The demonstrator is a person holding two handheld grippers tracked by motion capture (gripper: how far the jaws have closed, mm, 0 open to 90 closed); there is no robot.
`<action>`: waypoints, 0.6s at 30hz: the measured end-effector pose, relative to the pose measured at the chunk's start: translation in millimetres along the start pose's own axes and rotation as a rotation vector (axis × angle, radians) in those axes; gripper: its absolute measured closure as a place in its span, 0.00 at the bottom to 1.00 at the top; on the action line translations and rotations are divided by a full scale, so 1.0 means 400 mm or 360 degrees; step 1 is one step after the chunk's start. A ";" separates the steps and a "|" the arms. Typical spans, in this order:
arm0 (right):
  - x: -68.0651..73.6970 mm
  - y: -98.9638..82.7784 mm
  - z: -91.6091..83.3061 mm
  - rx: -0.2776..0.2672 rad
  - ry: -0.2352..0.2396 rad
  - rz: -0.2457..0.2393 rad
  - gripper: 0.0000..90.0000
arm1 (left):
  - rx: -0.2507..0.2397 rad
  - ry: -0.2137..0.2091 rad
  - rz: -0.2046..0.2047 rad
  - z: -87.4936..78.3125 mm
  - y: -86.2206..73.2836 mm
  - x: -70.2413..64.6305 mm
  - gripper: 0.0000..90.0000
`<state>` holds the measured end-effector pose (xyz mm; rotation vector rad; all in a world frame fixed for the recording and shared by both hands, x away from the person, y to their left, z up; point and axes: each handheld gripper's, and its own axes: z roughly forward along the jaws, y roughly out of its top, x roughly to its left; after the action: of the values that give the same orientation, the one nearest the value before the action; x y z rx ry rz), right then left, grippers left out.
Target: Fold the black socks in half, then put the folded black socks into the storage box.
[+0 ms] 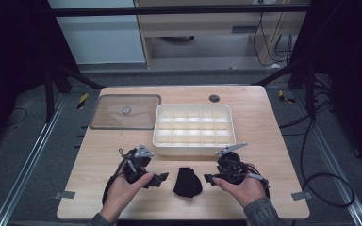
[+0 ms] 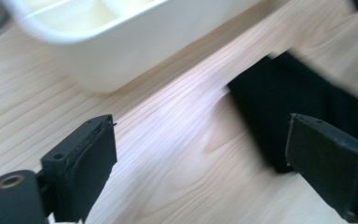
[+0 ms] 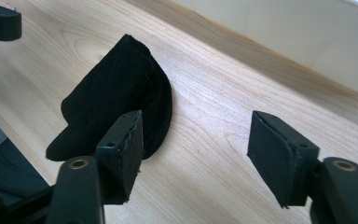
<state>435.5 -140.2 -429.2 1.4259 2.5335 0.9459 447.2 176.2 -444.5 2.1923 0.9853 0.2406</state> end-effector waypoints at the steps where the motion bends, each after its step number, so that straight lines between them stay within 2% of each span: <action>1: 0.002 0.001 0.000 -0.0001 -0.0001 0.0005 0.37 | -0.0013 0.0016 -0.0009 -0.003 -0.018 0.017 0.07; 3: 0.006 0.003 -0.002 -0.0004 0.0004 0.0009 0.35 | -0.0011 0.0082 -0.0040 -0.009 -0.053 0.057 0.06; 6: 0.016 0.009 -0.001 0.0000 0.0007 0.0008 0.34 | -0.0022 0.0261 -0.0066 -0.024 -0.108 0.125 0.06; 9: 0.029 0.020 0.009 0.0032 -0.0006 0.0003 0.34 | -0.0015 0.0365 -0.0103 -0.040 -0.137 0.169 0.07; 12: 0.045 0.033 0.024 0.0052 -0.0019 0.0000 0.35 | -0.0008 0.0419 -0.0104 -0.048 -0.151 0.194 0.06; 16: 0.063 0.042 0.038 0.0088 -0.0042 -0.0025 0.37 | 0.0057 0.0470 -0.0099 -0.041 -0.178 0.224 0.06; 18: 0.066 0.047 0.040 0.0080 -0.0055 -0.0023 0.37 | 0.0050 0.0468 -0.0115 -0.044 -0.185 0.233 0.06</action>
<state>440.6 -104.5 -425.9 1.4221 2.5570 0.8536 461.0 285.9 -491.9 2.1840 1.2326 0.5286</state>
